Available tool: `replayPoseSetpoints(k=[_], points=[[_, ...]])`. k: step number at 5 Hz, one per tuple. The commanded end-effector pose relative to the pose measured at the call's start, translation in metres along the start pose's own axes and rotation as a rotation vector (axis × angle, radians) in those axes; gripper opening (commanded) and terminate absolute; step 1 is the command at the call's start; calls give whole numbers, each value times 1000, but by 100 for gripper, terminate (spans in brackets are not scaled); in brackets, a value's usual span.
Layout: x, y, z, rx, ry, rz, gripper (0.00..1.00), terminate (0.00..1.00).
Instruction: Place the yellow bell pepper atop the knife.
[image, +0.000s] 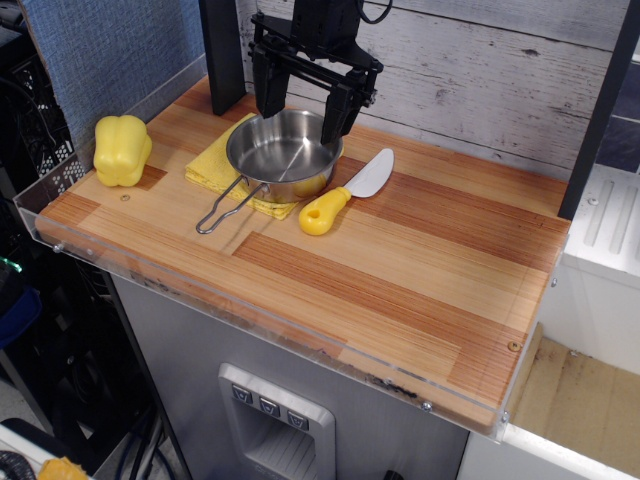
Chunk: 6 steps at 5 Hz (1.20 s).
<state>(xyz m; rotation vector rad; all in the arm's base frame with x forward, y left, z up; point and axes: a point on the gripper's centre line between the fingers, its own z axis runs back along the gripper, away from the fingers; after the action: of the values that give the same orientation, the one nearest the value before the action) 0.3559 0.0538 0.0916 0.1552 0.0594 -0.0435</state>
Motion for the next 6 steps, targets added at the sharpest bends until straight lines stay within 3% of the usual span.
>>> replayPoseSetpoints(k=[1, 2, 3, 5, 6], points=[[0, 0, 0, 0, 0, 0, 100, 0], [3, 14, -8, -12, 25, 55, 100, 0], [3, 26, -18, -12, 6, 99, 100, 0], [-27, 69, -4, -13, -119, 200, 100, 0], [-40, 102, -18, -5, -125, 277, 100, 0]])
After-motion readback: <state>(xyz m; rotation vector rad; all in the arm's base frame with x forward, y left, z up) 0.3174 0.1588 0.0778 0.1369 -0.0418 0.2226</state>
